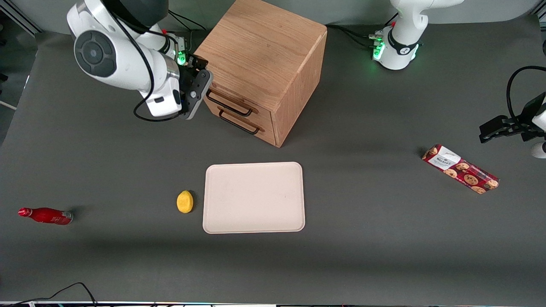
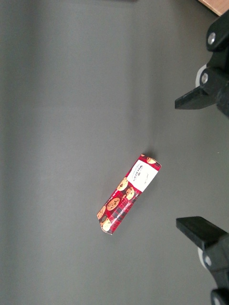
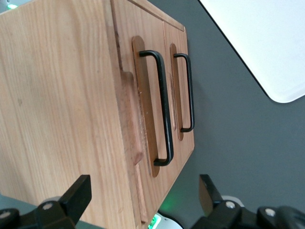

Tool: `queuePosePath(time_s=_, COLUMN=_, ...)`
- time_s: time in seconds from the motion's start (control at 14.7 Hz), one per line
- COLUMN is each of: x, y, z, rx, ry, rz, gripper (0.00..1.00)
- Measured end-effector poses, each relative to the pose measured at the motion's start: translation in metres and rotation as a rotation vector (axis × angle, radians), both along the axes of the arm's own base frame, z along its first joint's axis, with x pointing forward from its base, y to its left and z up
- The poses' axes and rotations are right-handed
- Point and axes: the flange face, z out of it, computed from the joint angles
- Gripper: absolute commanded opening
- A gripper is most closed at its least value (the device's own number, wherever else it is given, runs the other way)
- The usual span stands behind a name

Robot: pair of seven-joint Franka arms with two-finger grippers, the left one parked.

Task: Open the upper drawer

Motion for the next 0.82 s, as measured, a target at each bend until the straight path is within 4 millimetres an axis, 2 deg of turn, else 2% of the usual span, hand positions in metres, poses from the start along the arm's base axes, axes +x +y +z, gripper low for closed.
queuePosePath(time_s=0.34, x=0.011, y=0.007, z=-0.038, rx=0.01, ry=0.005, rz=-0.023, gripper=1.0)
queuePosePath(time_s=0.61, x=0.008, y=0.01, z=-0.066, rx=0.006, ry=0.002, rz=-0.037, gripper=1.0)
queuePosePath(time_s=0.82, x=-0.002, y=0.023, z=-0.087, rx=0.006, ry=-0.015, rz=-0.044, gripper=1.0)
